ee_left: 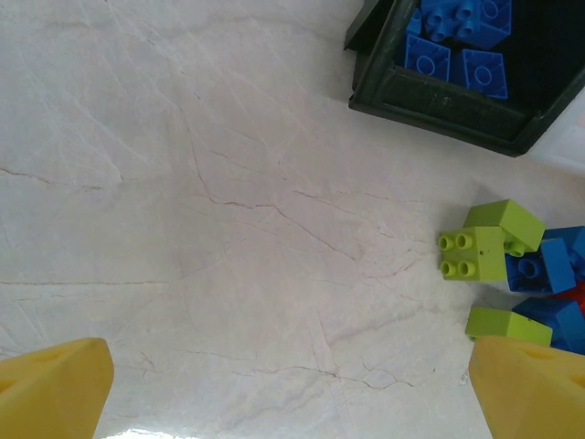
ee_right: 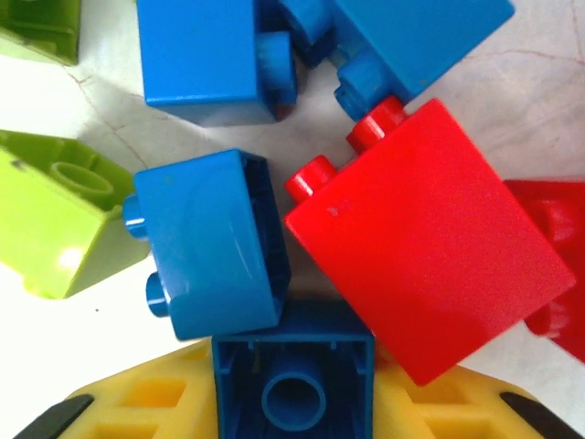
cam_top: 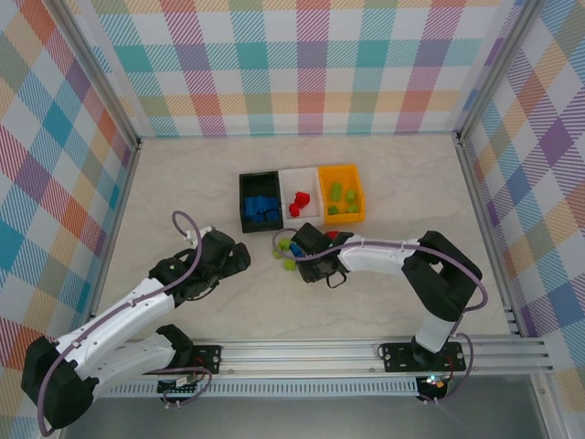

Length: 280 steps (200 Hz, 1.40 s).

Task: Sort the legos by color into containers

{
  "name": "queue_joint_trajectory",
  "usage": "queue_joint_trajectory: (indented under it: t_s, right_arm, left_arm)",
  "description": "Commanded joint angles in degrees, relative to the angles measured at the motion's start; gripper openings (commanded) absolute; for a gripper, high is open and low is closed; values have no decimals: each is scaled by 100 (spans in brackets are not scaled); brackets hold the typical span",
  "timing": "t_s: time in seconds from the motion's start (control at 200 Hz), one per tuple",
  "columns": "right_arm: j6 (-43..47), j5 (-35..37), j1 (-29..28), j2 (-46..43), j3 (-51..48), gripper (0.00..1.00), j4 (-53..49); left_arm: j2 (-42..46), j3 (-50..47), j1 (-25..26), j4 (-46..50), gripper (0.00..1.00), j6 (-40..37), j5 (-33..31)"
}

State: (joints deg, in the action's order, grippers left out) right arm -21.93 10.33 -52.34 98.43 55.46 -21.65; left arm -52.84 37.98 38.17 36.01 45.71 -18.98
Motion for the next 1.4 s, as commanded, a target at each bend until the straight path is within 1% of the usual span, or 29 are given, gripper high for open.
queue_joint_trajectory:
  t_s: [0.0,0.07,0.165,0.215,0.27,0.375,0.545,0.72,0.84,0.865,0.92,0.945,0.985,1.04,1.095,1.235,1.395]
  right_arm:
    - [-41,-198,-72,-522,-170,34,73]
    - [-22,-364,-84,-899,-161,34,-46]
    - [98,-493,-79,-1204,232,34,-207]
    - [198,-527,-75,-1190,585,34,-268]
    - [315,-557,-53,-979,1084,34,-302]
    - [487,-614,57,-164,2133,36,-311]
    - [499,-664,369,1450,3994,36,-472]
    - [410,-401,590,2826,5866,37,-1009]
    - [282,-351,696,3486,6795,44,-1364]
    - [265,-331,718,3573,6898,47,-1385]
    - [255,-321,744,3668,7102,58,-1396]
    - [279,-312,751,3677,7155,63,-1384]
    - [351,-312,748,3622,7176,67,-1325]
    - [429,-346,738,3436,7068,69,-1185]
    - [491,-341,742,3132,6750,69,-955]
    - [541,-330,740,2104,5469,70,-343]
    - [395,-326,742,759,3678,70,203]
  left_arm:
    - [-31,86,15,131,100,14,-145]
    - [-37,66,13,159,100,5,-221]
    - [-28,-23,14,229,100,80,-363]
    - [-6,-94,11,232,100,141,-388]
    - [36,-160,14,223,100,196,-361]
    - [106,-210,14,265,100,242,-273]
    - [264,-287,15,393,100,258,-159]
    - [438,-418,14,382,100,287,-56]
    - [424,-449,15,309,100,261,31]
    - [424,-458,10,283,100,255,50]
    - [391,-462,15,255,100,228,95]
    - [381,-466,14,226,100,216,121]
    - [363,-475,15,142,100,157,186]
    - [341,-478,15,42,100,114,264]
    - [308,-482,12,-65,100,57,344]
    - [136,-429,15,-511,100,-201,711]
    - [-455,-149,155,-864,100,-344,930]
